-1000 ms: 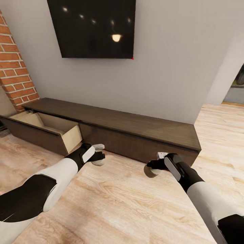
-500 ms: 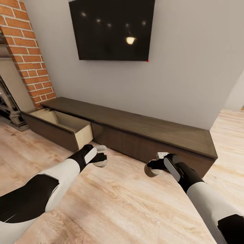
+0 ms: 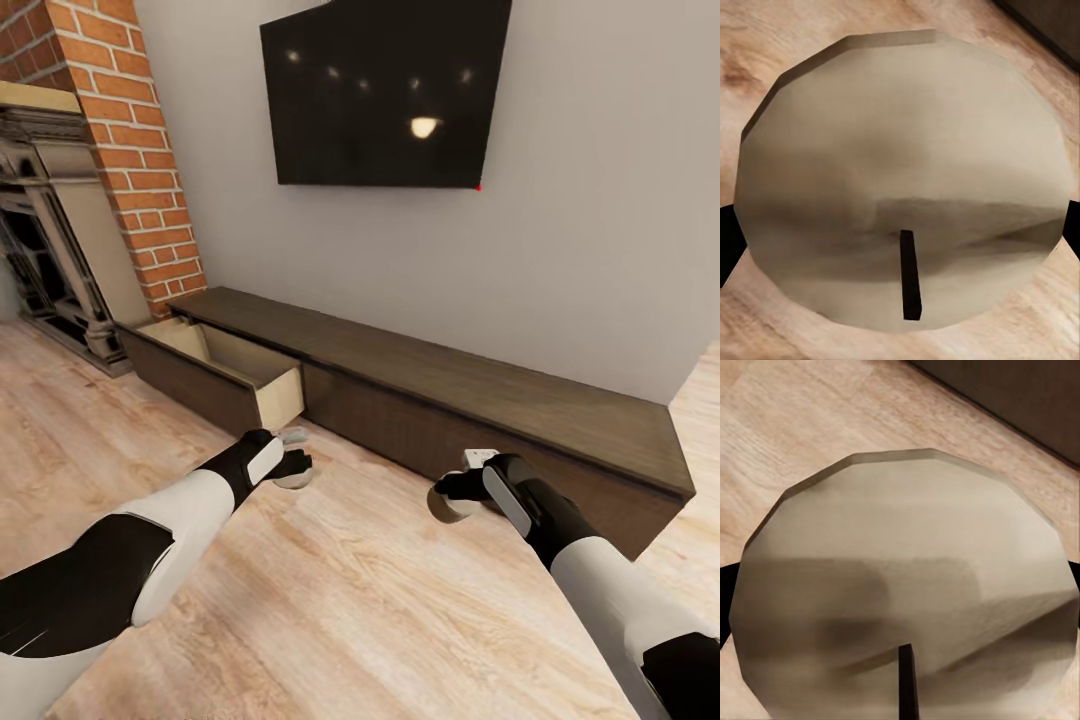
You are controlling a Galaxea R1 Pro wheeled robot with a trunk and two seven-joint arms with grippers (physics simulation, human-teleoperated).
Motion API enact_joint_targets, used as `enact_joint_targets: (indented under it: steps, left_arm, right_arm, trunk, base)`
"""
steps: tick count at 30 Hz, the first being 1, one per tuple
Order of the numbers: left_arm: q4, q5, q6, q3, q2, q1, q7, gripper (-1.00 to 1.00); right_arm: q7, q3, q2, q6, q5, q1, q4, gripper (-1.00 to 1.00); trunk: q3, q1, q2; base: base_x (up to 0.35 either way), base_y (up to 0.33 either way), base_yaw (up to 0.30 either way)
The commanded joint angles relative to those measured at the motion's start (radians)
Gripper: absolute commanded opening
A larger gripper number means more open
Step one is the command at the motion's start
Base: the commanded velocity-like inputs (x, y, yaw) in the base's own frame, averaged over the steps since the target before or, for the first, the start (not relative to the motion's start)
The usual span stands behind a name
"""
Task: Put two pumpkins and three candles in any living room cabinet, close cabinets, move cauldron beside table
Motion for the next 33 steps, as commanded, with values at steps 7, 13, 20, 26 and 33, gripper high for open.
enact_joint_targets:
  steps: [7,13,20,26,33]
  left_arm:
    - [0.0,0.009,0.002,-0.007,-0.003,0.0,0.007,-1.0]
    - [-0.001,0.012,-0.002,-0.006,-0.004,0.0,0.007,-1.0]
    - [0.0,0.021,-0.041,-0.006,-0.003,0.0,0.007,-1.0]
    - [0.0,0.024,-0.044,-0.005,-0.001,0.0,0.007,-1.0]
    - [0.0,0.024,-0.044,-0.005,0.0,0.0,0.007,-1.0]
  right_arm:
    - [-0.01,0.006,-0.002,0.003,-0.011,0.001,-0.002,-1.0]
    - [-0.01,0.007,-0.001,0.002,-0.011,0.003,-0.002,-1.0]
    - [-0.01,0.006,-0.001,0.003,-0.011,0.004,-0.002,-1.0]
    - [-0.01,0.005,-0.002,0.003,-0.011,0.004,-0.002,-1.0]
    - [-0.01,0.005,-0.002,0.003,-0.011,0.004,-0.002,-1.0]
  trunk:
    - [0.006,0.0,0.0]
    - [0.012,0.0,0.0]
    - [0.016,0.0,0.0]
    - [0.016,0.0,0.0]
    - [0.016,0.0,0.0]
  base:
    - [0.0,0.0,0.222]
    - [0.002,0.0,0.224]
    - [0.072,0.0,0.129]
    - [0.242,0.019,0.006]
    - [0.3,0.158,0.0]
